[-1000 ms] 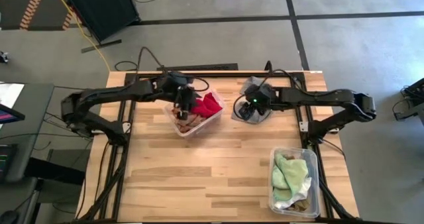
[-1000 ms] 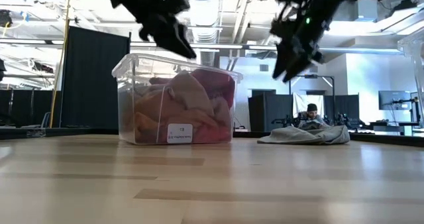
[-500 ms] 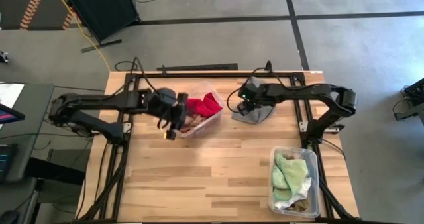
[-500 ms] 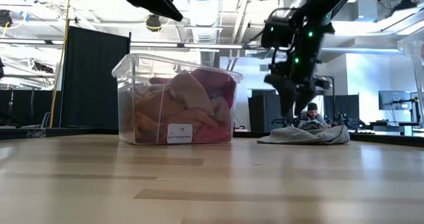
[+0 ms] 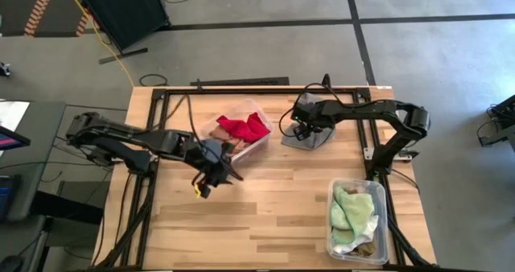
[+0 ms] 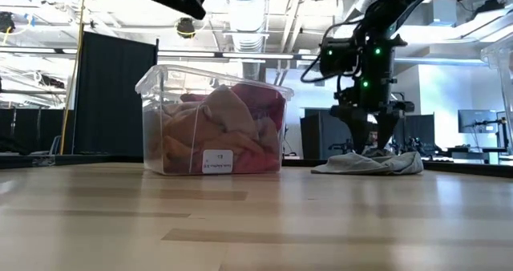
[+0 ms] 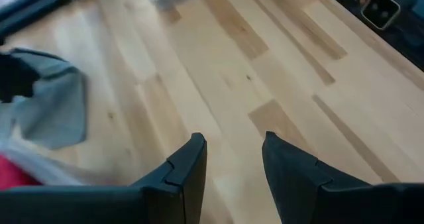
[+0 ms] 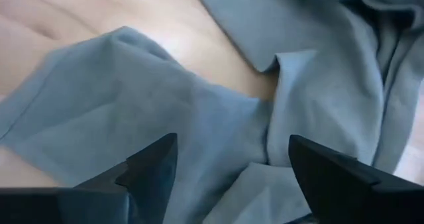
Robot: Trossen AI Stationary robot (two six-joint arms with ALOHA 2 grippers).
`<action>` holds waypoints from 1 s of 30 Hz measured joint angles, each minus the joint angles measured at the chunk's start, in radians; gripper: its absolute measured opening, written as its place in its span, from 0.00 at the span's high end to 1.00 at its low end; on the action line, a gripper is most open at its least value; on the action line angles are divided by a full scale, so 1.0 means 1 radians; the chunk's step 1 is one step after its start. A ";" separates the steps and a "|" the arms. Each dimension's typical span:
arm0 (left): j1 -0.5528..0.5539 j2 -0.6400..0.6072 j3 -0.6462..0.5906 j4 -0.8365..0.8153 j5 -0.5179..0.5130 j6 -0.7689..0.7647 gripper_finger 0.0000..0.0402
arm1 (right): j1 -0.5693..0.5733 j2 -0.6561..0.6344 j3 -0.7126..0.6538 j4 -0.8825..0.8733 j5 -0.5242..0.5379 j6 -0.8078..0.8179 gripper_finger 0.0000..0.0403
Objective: Sort towels by color in basket
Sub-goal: Put the gray towel into the bottom transparent bin
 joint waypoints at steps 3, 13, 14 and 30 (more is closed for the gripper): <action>-0.029 0.038 0.000 -0.006 -0.001 -0.009 0.65 | -0.002 0.029 0.000 0.019 0.000 0.030 0.18; -0.101 0.157 0.000 -0.048 -0.002 -0.049 0.65 | -0.004 0.164 0.005 0.066 -0.057 0.023 0.16; -0.109 0.164 0.000 -0.055 -0.003 -0.053 0.65 | -0.002 0.171 0.005 0.076 -0.075 0.012 0.17; -0.230 0.170 0.001 -0.053 -0.006 -0.094 0.65 | 0.151 0.165 0.002 0.133 -0.245 -0.023 0.84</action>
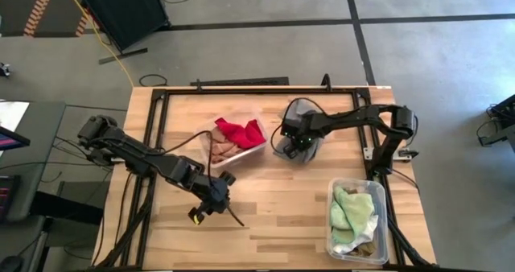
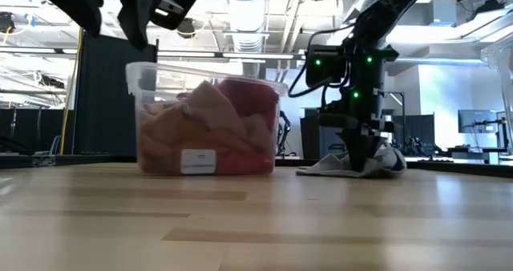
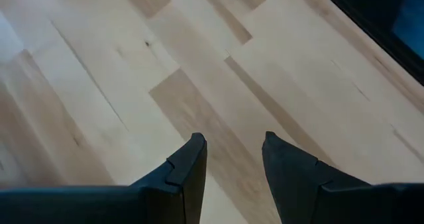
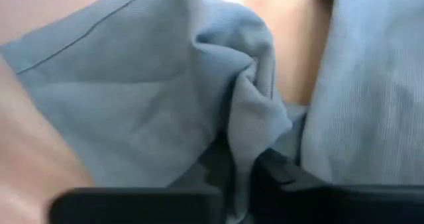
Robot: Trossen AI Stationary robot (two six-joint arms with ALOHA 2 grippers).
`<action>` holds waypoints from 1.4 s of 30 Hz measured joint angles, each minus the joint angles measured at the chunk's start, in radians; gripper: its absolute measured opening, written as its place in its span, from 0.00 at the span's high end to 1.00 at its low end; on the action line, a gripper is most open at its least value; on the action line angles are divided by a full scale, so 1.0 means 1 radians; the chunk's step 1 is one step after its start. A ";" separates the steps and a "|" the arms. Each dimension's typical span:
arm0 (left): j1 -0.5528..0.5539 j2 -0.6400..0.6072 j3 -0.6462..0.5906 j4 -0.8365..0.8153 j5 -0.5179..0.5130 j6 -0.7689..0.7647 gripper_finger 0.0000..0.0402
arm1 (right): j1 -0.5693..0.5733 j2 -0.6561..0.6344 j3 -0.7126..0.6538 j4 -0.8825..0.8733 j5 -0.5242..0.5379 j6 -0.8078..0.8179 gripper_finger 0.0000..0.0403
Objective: Sort towels by color in basket
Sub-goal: Put the gray towel into the bottom transparent bin
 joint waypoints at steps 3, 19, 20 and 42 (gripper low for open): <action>-0.016 0.000 0.000 -0.006 -0.013 -0.014 0.65 | 0.045 0.000 0.000 -0.002 -0.006 -0.011 0.94; -0.049 0.000 0.000 -0.009 -0.171 -0.005 0.65 | 0.271 0.008 0.201 -0.313 0.219 0.041 0.94; -0.049 0.000 0.000 0.000 -0.181 0.000 0.65 | 0.283 0.008 0.223 -0.342 0.245 0.051 0.94; -0.052 0.000 0.000 0.063 -0.209 0.040 0.65 | 0.667 -0.119 0.666 -0.907 0.517 0.429 0.94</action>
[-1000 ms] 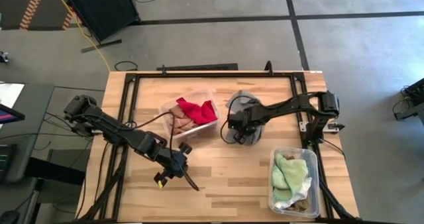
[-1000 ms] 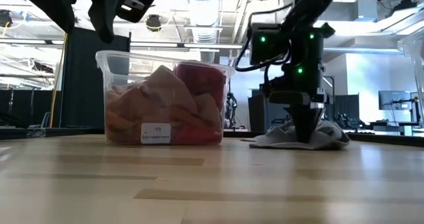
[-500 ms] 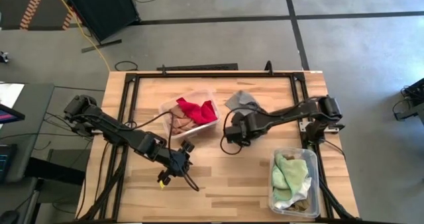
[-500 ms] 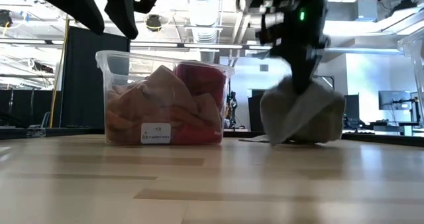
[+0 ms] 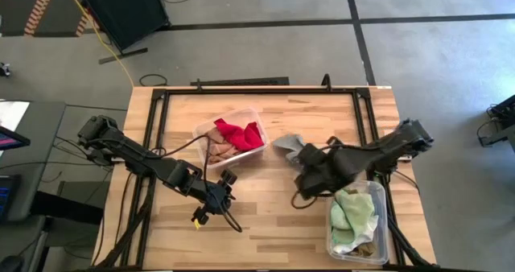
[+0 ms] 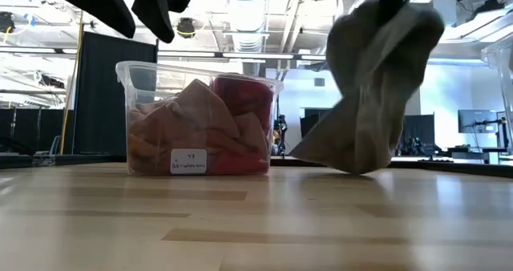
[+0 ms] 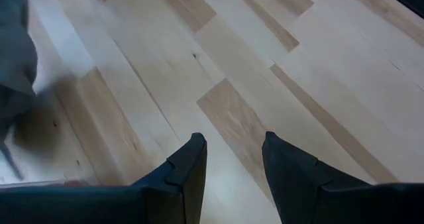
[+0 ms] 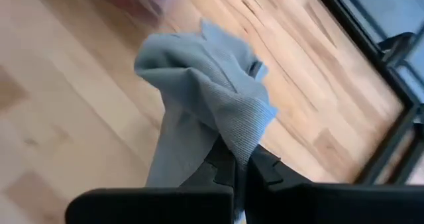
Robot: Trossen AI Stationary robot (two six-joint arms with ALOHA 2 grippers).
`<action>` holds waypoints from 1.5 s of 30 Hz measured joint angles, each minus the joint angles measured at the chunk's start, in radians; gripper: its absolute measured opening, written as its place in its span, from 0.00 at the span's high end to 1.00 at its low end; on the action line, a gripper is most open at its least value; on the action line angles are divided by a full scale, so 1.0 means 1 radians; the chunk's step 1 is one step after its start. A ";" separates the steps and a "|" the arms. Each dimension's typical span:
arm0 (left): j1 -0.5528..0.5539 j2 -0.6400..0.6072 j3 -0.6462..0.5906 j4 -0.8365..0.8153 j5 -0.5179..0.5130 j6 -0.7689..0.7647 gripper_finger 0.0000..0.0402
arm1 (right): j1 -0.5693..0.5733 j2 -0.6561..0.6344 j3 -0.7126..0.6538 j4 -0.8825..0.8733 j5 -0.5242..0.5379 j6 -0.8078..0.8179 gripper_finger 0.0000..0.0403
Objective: Sort towels by color in basket
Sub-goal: Put the gray towel into the bottom transparent bin
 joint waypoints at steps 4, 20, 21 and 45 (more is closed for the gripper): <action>0.000 0.000 0.000 0.000 0.000 -0.004 0.65 | 0.069 -0.081 0.004 -0.009 0.014 0.046 0.94; 0.000 0.000 0.000 0.000 0.002 -0.070 0.65 | 0.466 -0.488 0.004 -0.008 -0.010 0.122 0.94; 0.000 0.000 0.000 0.000 0.003 -0.075 0.65 | 0.490 -0.507 0.004 -0.008 -0.010 0.122 0.94; 0.047 0.000 0.000 0.525 -0.088 0.096 0.65 | 0.714 -0.525 -0.193 0.138 -0.254 0.480 0.94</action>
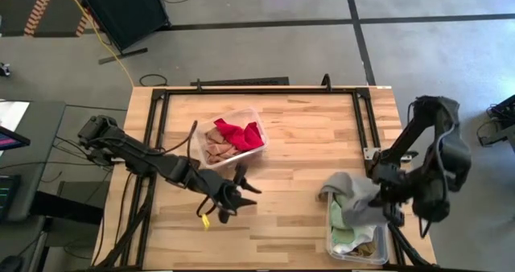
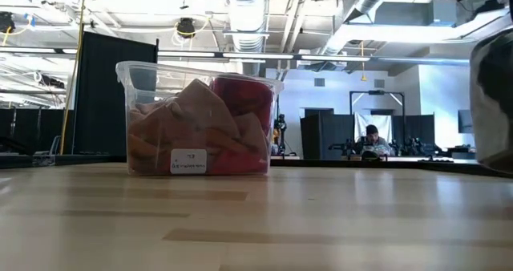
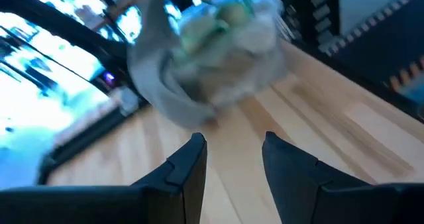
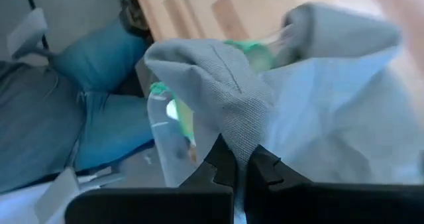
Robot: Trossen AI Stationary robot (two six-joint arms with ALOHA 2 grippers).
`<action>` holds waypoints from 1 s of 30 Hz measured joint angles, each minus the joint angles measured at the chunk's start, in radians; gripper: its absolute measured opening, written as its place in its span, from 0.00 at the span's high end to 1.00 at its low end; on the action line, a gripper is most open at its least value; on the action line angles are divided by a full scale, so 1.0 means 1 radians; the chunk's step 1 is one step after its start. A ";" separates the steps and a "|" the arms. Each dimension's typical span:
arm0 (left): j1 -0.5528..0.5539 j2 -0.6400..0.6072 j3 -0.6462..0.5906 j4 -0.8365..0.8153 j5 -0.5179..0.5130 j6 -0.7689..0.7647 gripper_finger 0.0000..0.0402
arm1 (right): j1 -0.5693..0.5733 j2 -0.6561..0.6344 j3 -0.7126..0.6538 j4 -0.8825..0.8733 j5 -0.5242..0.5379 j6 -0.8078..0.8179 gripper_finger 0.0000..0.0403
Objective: Sort towels by color in basket
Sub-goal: Put the gray towel into the bottom transparent bin
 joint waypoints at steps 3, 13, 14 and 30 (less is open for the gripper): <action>0.036 0.003 0.000 0.076 0.064 0.017 0.65 | 0.009 0.027 -0.046 0.079 -0.002 -0.026 0.94; 0.089 0.274 0.070 0.339 0.141 0.073 0.56 | 0.010 0.140 -0.091 0.183 -0.011 -0.063 0.93; 0.091 0.306 0.089 0.349 0.132 0.070 0.53 | 0.010 0.148 -0.091 0.191 -0.011 -0.072 0.93; 0.185 0.733 0.478 0.419 0.112 -0.226 0.25 | 0.008 0.214 -0.090 0.208 0.009 -0.098 0.93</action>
